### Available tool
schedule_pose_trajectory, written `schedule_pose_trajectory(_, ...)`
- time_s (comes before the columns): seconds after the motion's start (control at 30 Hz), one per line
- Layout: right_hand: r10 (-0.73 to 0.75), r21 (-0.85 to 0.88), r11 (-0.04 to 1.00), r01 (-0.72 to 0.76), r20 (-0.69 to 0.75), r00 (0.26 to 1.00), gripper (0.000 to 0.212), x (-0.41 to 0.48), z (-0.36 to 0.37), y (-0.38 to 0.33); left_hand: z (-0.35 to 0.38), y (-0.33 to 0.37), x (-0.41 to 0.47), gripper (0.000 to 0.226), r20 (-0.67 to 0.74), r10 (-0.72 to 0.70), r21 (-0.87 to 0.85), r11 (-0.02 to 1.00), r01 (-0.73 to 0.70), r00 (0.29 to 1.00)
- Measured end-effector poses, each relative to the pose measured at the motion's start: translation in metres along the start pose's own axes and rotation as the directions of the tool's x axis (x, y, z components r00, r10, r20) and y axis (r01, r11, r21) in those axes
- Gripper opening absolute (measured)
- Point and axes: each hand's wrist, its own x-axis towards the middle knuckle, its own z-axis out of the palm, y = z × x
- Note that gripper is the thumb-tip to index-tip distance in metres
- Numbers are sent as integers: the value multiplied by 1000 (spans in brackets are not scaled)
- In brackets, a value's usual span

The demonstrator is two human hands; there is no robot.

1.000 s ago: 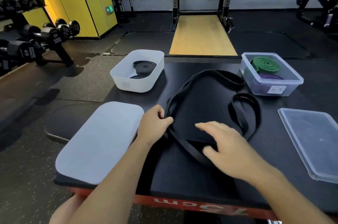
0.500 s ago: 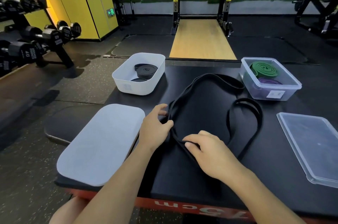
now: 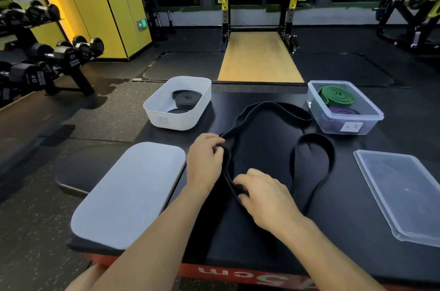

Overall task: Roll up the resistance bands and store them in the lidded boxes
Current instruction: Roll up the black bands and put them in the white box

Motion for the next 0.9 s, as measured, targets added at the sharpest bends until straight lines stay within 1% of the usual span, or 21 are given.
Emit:
schedule_pose_trajectory(0.07,-4,11,1000,4,-7,1000,35,1,-3,3,5,3,5,33,-34,-5,6,1000,5,999)
schedule_pose_trajectory(0.13,-10,18,1000,10,-9,1000,42,2,-5,8,6,3,11,33,-60,-39,41,998,42,997)
schedule_pose_trajectory(0.17,-17,25,1000,18,-12,1000,42,2,-6,12,6,2,14,33,-67,-78,62,995,83,995)
schedule_pose_trajectory(0.27,-49,46,998,50,-15,999,25,3,-5,19,4,-3,17,33,-86,-213,63,974,218,973)
schedule_pose_trajectory(0.3,-59,49,997,59,-11,998,23,3,-4,20,4,-5,16,32,-67,-243,62,967,248,968)
schedule_pose_trajectory(0.37,-81,44,996,81,-2,997,25,4,-2,21,3,-7,14,30,8,-274,97,957,272,962)
schedule_pose_trajectory(0.43,-87,43,995,88,-23,996,24,7,0,23,0,0,10,29,75,-270,124,958,259,960)
schedule_pose_trajectory(0.47,-81,52,995,83,-35,996,21,8,0,25,-3,4,7,35,109,-258,124,962,244,960)
schedule_pose_trajectory(0.57,-56,119,991,60,-38,998,17,10,1,27,-11,11,-8,67,219,-221,173,967,185,950)
schedule_pose_trajectory(0.6,-54,158,986,57,-26,998,16,11,2,28,-11,12,-14,70,249,-216,206,964,166,944)
schedule_pose_trajectory(0.67,-53,247,968,47,20,998,14,12,3,28,-11,9,-21,66,277,-203,247,960,135,939)
schedule_pose_trajectory(0.73,-52,303,952,32,59,997,12,13,5,28,-12,7,-23,58,280,-191,252,960,120,941)
schedule_pose_trajectory(0.83,-40,367,930,18,54,998,12,12,7,31,-14,8,-26,54,266,-197,166,974,156,944)
schedule_pose_trajectory(0.9,-35,416,909,1,73,997,15,10,6,33,-16,9,-30,60,259,-173,122,982,145,950)
